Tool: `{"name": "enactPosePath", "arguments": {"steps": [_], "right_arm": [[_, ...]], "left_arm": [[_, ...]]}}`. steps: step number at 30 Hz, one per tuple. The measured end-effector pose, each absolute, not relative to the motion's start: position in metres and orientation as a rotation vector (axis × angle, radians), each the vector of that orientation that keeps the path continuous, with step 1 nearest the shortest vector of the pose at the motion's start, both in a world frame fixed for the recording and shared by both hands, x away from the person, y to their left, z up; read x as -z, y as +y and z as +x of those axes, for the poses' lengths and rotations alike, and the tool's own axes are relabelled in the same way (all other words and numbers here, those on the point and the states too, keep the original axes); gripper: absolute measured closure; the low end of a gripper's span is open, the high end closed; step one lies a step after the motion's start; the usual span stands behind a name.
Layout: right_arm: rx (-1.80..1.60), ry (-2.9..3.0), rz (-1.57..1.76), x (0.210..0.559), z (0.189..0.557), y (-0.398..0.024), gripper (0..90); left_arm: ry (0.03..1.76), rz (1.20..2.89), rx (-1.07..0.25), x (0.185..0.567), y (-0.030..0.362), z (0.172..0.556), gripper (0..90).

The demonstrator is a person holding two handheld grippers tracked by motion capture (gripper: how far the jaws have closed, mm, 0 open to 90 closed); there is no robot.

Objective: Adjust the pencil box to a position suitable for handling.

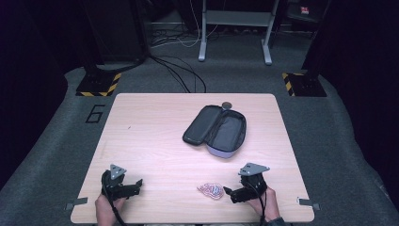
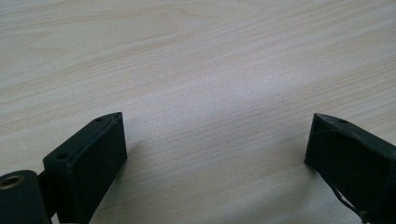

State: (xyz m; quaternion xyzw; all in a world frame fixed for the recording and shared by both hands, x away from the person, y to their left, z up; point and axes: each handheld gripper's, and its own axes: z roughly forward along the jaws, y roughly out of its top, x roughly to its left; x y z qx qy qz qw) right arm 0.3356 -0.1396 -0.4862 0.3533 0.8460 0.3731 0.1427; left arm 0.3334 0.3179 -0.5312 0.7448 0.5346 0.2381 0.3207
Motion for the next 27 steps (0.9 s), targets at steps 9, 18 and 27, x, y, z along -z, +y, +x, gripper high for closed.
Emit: {"name": "enactPosePath", "arguments": {"steps": [9,18,27], "right_arm": [[-1.092,2.496,0.962,0.488,0.334,-0.120,0.0],[-1.079,2.609,0.812,0.496,0.335,-0.098,0.0],[-1.049,2.676,0.746,0.506,0.339,-0.087,8.6]], "left_arm": [[1.404,1.952,-0.629,0.532,0.318,0.333,5.1],[1.403,1.954,-0.630,0.531,0.318,0.333,5.2],[1.404,1.954,-0.628,0.531,0.318,0.333,5.2]]}}
